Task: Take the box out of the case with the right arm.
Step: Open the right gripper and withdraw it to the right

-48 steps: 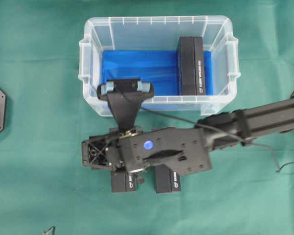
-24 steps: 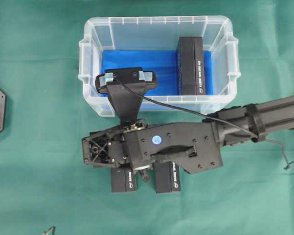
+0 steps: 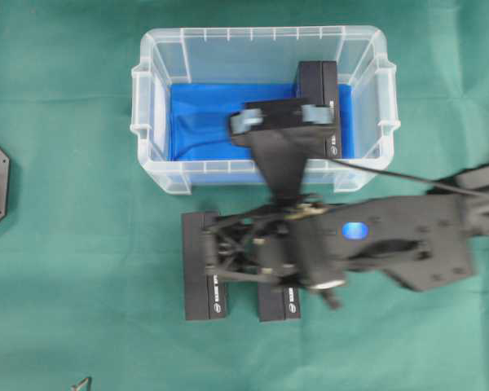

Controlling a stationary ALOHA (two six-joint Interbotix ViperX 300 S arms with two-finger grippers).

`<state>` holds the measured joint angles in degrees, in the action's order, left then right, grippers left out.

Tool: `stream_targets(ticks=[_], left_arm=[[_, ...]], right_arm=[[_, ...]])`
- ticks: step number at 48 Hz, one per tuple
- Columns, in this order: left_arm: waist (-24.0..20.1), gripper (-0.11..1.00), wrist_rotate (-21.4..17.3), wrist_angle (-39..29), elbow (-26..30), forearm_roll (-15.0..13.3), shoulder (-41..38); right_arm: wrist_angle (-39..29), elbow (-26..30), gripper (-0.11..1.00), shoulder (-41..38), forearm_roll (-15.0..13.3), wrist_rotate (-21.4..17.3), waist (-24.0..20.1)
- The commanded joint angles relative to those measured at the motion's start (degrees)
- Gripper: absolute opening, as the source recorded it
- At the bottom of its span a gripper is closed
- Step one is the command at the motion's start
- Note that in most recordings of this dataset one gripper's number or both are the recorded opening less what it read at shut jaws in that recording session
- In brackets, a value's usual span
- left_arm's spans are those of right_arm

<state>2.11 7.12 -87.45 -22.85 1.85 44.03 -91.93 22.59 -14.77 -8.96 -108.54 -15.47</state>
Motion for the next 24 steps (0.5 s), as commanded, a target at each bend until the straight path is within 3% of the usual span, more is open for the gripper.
stream_targets(ticks=[1, 15, 24], left_arm=[[-0.09, 0.0, 0.09, 0.35, 0.88, 0.18, -0.26], [-0.09, 0.0, -0.26, 0.35, 0.7, 0.09, -0.18], [-0.18, 0.0, -0.44, 0.26, 0.62, 0.18, 0.09]], right_arm=[[0.09, -3.69, 0.9, 5.89, -0.18, -1.23, -1.23], [4.48, -22.76, 0.89, 20.13, -0.18, -8.88, -6.06], [4.92, -31.73, 0.89, 28.39, 0.0, -12.66, -9.76]])
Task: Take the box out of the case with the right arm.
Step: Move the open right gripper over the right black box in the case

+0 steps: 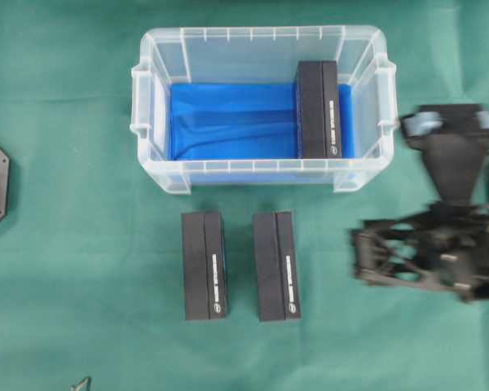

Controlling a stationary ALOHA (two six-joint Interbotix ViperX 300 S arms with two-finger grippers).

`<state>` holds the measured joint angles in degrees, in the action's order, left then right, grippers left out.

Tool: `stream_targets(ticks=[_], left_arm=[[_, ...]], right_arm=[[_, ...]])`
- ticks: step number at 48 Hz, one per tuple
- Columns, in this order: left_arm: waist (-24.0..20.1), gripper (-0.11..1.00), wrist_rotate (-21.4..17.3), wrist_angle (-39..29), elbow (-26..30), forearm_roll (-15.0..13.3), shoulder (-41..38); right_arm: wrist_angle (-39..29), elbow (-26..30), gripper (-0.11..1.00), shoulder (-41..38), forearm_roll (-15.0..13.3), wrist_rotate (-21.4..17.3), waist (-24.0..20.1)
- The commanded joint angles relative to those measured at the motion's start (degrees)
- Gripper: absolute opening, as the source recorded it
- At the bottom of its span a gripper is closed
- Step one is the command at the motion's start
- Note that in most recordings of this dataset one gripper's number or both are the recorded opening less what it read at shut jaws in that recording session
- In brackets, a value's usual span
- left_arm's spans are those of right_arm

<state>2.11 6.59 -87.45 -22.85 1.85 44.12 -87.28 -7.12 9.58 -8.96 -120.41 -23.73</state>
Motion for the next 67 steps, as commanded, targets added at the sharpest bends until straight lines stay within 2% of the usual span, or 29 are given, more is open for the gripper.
stream_targets(ticks=[1, 8, 13, 24, 31, 37, 56, 67], left_arm=[[-0.09, 0.0, 0.09, 0.26, 0.62, 0.09, 0.09], [-0.09, 0.0, 0.09, 0.18, 0.53, 0.09, 0.26], [-0.09, 0.0, 0.09, 0.09, 0.53, 0.09, 0.26], [-0.09, 0.0, 0.09, 0.09, 0.26, 0.09, 0.26], [-0.09, 0.0, 0.09, 0.09, 0.26, 0.09, 0.26], [-0.09, 0.0, 0.09, 0.09, 0.26, 0.09, 0.26], [-0.09, 0.0, 0.09, 0.09, 0.26, 0.18, -0.18], [-0.09, 0.0, 0.09, 0.0, 0.18, 0.09, -0.44]], right_arm=[[0.35, -2.9, 0.89, 4.83, 0.09, -1.23, -1.93], [-0.18, -7.56, 0.89, 9.67, 0.0, -2.9, -4.39], [-0.35, -8.96, 0.89, 11.43, 0.0, -2.64, -4.92], [-0.35, -9.05, 0.89, 11.34, -0.44, -1.05, -4.75], [-0.35, -9.84, 0.89, 11.87, -0.62, 1.14, -2.11], [-0.09, -11.16, 0.89, 12.92, -0.62, 5.89, 2.46], [2.02, -14.24, 0.89, 16.26, -0.88, 27.25, 23.03], [4.22, -15.29, 0.89, 16.61, -0.7, 36.91, 32.17]])
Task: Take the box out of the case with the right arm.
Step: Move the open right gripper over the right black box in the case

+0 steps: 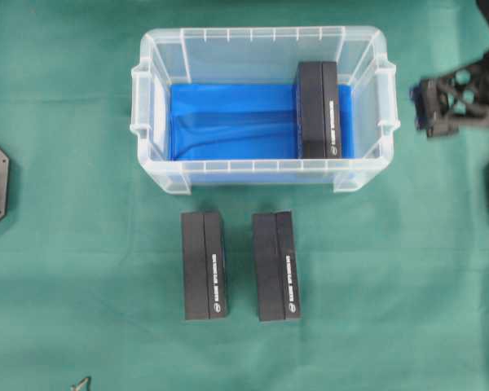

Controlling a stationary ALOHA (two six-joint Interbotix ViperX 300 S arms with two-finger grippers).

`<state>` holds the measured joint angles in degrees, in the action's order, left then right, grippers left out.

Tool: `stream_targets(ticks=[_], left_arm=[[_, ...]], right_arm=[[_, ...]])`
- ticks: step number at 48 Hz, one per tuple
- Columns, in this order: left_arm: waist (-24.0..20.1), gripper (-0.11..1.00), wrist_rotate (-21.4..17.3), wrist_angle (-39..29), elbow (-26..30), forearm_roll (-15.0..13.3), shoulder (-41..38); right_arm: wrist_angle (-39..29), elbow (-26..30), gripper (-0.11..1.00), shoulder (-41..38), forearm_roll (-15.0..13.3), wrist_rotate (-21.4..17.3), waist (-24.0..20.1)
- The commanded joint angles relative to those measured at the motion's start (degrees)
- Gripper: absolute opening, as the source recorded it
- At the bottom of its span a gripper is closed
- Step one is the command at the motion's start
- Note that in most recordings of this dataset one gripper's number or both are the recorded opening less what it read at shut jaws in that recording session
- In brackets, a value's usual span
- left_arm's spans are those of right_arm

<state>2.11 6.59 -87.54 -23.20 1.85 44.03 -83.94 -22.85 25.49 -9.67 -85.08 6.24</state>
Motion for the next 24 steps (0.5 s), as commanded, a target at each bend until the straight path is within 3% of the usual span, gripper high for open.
stream_targets(ticks=[1, 8, 24], left_arm=[[-0.09, 0.0, 0.09, 0.09, 0.62, 0.09, -0.26], [-0.09, 0.0, 0.18, 0.18, 0.53, 0.09, -0.35], [-0.09, 0.0, 0.09, 0.18, 0.53, 0.09, -0.35]], right_arm=[[1.14, 0.35, 0.89, 0.7, 0.0, 2.11, 2.72], [1.76, 0.26, 0.89, 0.7, 0.09, 4.92, 5.36], [1.76, 0.09, 0.89, 0.7, 0.26, 5.01, 5.45]])
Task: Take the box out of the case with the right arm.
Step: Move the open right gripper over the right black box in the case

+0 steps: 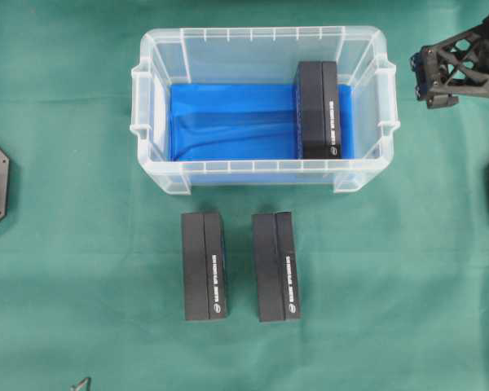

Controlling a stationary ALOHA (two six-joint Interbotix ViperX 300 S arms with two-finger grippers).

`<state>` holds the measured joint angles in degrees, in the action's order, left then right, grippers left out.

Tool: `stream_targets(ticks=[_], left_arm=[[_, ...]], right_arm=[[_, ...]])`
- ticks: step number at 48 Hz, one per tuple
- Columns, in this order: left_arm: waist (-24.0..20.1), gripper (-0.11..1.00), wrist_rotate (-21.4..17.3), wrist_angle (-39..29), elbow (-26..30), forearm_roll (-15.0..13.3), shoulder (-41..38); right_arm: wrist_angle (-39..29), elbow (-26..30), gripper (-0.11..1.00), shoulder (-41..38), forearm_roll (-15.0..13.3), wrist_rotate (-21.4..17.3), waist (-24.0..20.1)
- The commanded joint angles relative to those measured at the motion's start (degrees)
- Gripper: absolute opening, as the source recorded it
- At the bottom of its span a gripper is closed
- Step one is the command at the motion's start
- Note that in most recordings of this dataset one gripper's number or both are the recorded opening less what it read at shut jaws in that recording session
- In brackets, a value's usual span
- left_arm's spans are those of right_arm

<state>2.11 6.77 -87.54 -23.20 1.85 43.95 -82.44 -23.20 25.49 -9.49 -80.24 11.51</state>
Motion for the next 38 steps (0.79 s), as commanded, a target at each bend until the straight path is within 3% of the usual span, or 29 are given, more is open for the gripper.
stream_targets(ticks=[1, 21, 38], left_arm=[[-0.09, 0.0, 0.0, 0.18, 0.53, 0.09, -0.26], [-0.09, 0.0, -0.09, 0.18, 0.53, 0.18, -0.26], [-0.09, 0.0, 0.0, 0.18, 0.62, 0.09, -0.18]], right_arm=[[0.26, 0.44, 0.89, 0.7, 0.09, 0.18, 0.18], [3.78, 2.9, 0.89, -2.37, 1.85, 0.0, 0.09], [7.12, 16.17, 0.89, -16.44, 1.93, 0.53, -1.58]])
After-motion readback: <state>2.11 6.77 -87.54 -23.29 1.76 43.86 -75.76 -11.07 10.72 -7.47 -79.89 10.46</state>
